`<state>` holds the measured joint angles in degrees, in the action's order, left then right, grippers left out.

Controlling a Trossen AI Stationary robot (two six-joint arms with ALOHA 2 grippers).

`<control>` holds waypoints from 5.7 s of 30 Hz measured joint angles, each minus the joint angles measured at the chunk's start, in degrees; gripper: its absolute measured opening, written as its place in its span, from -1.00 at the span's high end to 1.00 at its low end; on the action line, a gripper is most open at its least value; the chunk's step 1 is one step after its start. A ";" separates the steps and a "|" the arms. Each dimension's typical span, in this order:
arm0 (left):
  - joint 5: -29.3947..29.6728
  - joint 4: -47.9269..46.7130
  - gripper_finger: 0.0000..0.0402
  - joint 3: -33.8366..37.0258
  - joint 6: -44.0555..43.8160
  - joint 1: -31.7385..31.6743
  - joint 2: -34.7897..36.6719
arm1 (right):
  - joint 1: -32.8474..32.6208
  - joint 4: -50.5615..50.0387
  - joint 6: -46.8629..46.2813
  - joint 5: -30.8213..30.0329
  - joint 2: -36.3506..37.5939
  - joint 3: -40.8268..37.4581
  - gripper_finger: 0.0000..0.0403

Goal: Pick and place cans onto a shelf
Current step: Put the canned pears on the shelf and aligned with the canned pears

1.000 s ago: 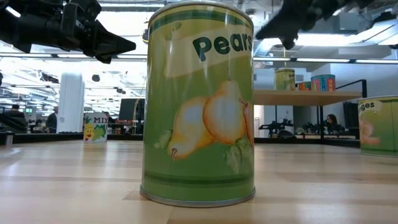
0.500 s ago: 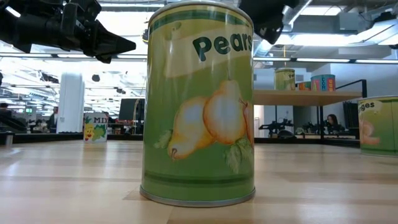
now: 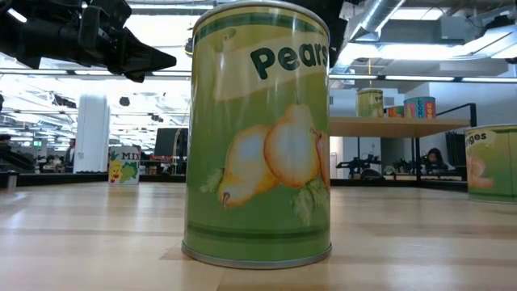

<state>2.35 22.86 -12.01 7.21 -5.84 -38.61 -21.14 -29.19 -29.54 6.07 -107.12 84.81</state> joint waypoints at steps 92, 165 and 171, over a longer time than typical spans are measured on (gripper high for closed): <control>1.05 -1.98 0.98 0.00 0.60 0.01 0.00 | 0.56 -2.45 -8.17 5.53 -7.58 5.45 0.22; 1.06 -4.21 0.98 0.00 -2.03 0.19 -0.02 | 70.10 -51.41 13.99 -10.30 30.86 5.44 0.95; 1.07 -4.18 0.98 0.00 -2.11 0.19 -0.02 | 70.09 -51.01 14.04 -10.27 29.37 5.44 0.95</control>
<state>3.42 18.68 -12.01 5.10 -5.65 -38.63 48.95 -80.20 -15.51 -4.20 -77.75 90.26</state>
